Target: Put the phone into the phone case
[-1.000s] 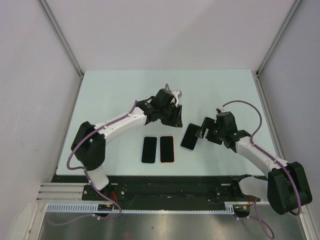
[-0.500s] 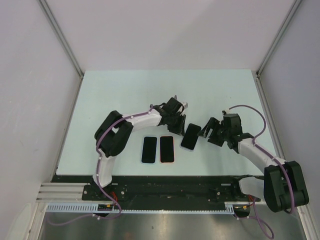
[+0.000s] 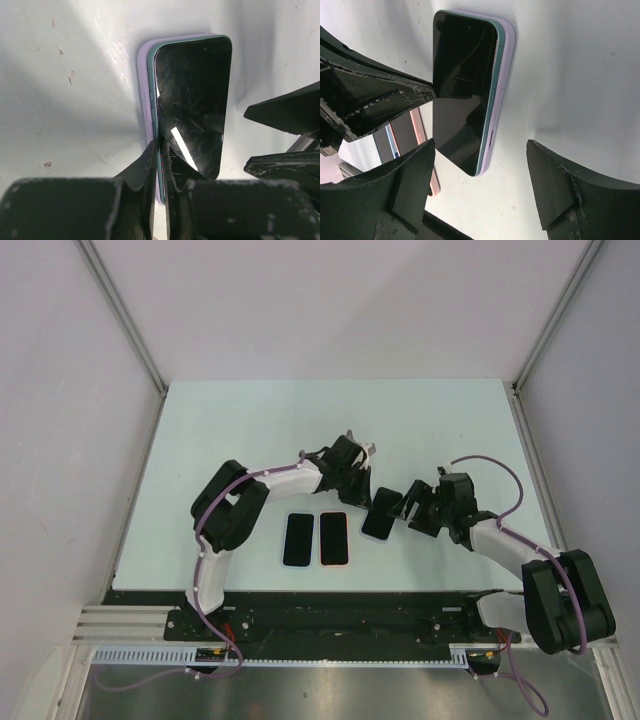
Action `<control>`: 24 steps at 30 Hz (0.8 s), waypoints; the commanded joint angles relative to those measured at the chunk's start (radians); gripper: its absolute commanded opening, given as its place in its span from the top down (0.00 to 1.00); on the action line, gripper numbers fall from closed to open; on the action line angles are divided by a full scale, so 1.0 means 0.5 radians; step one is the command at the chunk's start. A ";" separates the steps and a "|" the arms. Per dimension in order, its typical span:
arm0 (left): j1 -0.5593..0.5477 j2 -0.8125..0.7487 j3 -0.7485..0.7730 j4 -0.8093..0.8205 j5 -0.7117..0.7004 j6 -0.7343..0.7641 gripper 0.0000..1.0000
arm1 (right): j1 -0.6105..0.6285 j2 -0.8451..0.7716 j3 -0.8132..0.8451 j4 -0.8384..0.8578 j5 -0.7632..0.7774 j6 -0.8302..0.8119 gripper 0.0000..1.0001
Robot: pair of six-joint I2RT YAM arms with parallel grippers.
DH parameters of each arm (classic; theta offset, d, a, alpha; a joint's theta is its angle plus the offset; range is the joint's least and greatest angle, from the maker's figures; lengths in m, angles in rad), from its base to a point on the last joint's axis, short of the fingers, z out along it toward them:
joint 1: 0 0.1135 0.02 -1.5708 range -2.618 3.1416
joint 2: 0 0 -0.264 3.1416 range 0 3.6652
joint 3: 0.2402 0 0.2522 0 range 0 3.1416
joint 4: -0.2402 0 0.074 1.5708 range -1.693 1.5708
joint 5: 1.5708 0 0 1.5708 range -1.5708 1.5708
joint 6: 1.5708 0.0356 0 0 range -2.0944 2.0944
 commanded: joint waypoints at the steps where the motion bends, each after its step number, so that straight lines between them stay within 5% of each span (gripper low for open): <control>1: -0.035 0.027 -0.146 0.118 0.097 -0.146 0.89 | 0.041 0.052 -0.008 0.155 0.119 0.021 0.21; 17: -0.035 0.045 -0.309 0.248 0.196 -0.284 0.90 | 0.228 0.488 -0.005 0.554 0.208 0.245 0.20; 24: -0.031 0.030 -0.346 0.269 0.177 -0.315 0.90 | 0.127 0.552 -0.024 0.980 -0.420 0.389 0.20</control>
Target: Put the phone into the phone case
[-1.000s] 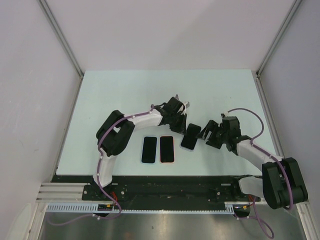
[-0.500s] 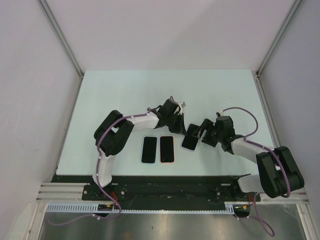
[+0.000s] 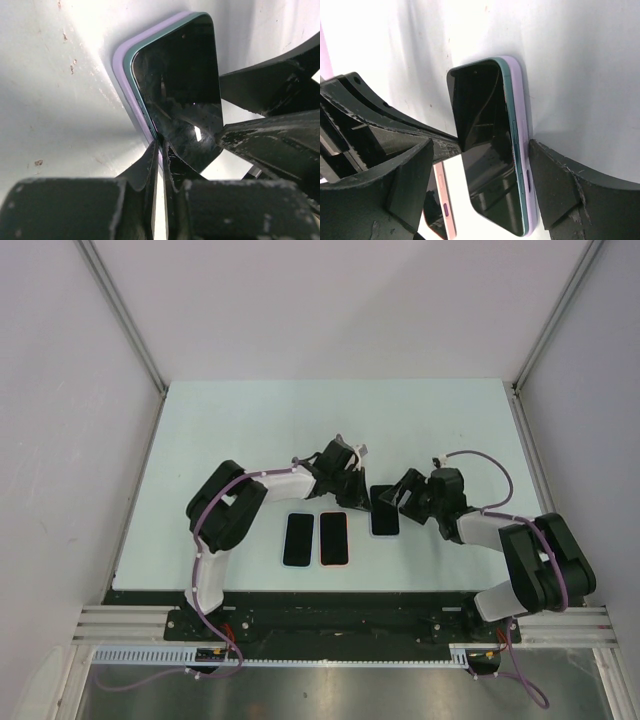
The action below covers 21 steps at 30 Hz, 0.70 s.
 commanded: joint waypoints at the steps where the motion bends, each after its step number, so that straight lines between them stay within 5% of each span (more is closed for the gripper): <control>1: -0.085 0.071 -0.102 -0.071 0.038 -0.035 0.90 | -0.011 0.128 -0.052 0.327 -0.704 0.223 0.20; 13: -0.085 0.047 -0.157 -0.010 0.032 -0.072 0.89 | -0.217 0.076 -0.202 0.800 -1.181 0.484 0.20; 21: -0.085 0.050 -0.139 -0.025 0.041 -0.084 0.88 | -0.297 0.147 -0.202 0.751 -1.240 0.417 0.20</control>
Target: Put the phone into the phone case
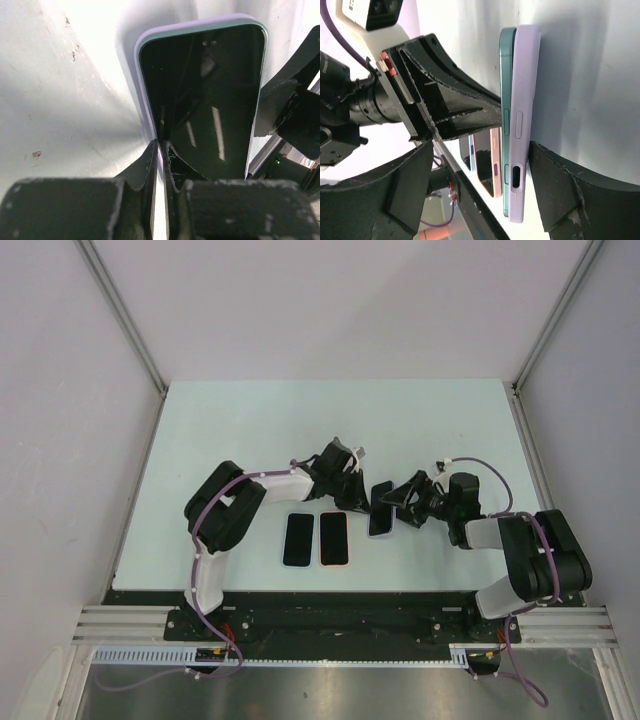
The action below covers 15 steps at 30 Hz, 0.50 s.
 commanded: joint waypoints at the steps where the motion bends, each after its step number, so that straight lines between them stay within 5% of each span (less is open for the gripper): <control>1: -0.090 0.083 -0.051 -0.082 0.013 -0.012 0.88 | 0.004 0.055 -0.003 0.039 -0.303 0.017 0.21; 6: -0.090 0.096 -0.035 -0.104 0.013 -0.006 0.88 | -0.032 0.055 0.004 -0.186 -0.189 -0.161 0.24; 15: -0.078 0.050 -0.057 -0.128 -0.033 -0.012 0.87 | -0.042 0.052 0.037 -0.385 -0.097 -0.311 0.68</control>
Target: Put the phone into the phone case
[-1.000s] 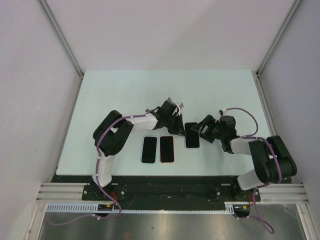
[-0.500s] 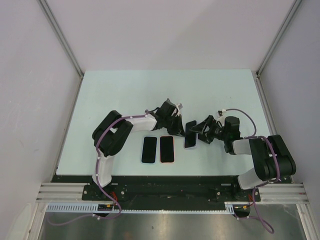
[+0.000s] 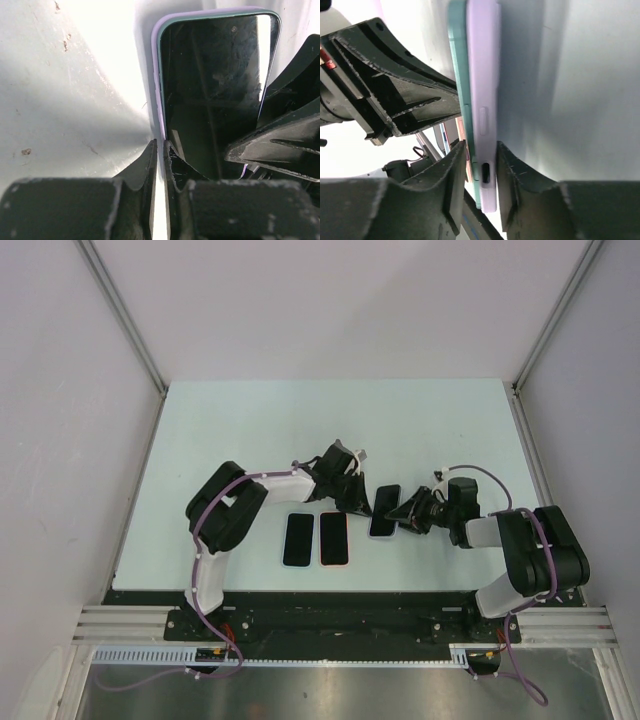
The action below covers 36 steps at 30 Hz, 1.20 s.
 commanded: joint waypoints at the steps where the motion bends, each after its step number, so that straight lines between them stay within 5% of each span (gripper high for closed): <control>1: -0.049 0.025 -0.056 -0.101 -0.037 -0.010 0.87 | 0.002 -0.038 0.038 -0.128 -0.018 -0.101 0.71; 6: 0.025 -0.171 -0.102 -0.150 -0.070 0.024 0.84 | -0.007 -0.102 0.047 -0.196 -0.033 -0.156 0.95; 9: 0.104 -0.337 -0.139 -0.181 -0.049 0.036 0.80 | -0.007 -0.160 0.053 -0.211 -0.092 -0.184 1.00; 14: 0.264 -0.662 -0.252 -0.184 0.043 0.030 0.67 | 0.002 -0.384 0.053 -0.208 -0.205 -0.193 1.00; 18: 0.368 -0.941 -0.326 -0.107 0.330 0.024 0.45 | 0.020 -0.694 0.053 -0.172 -0.273 -0.135 1.00; 24: 0.396 -1.166 -0.476 0.184 0.748 -0.135 0.30 | 0.115 -1.111 0.053 0.027 -0.319 0.012 1.00; 36: 0.393 -1.369 -0.814 1.187 1.144 -0.620 0.31 | 0.459 -1.280 0.044 0.282 -0.310 0.135 1.00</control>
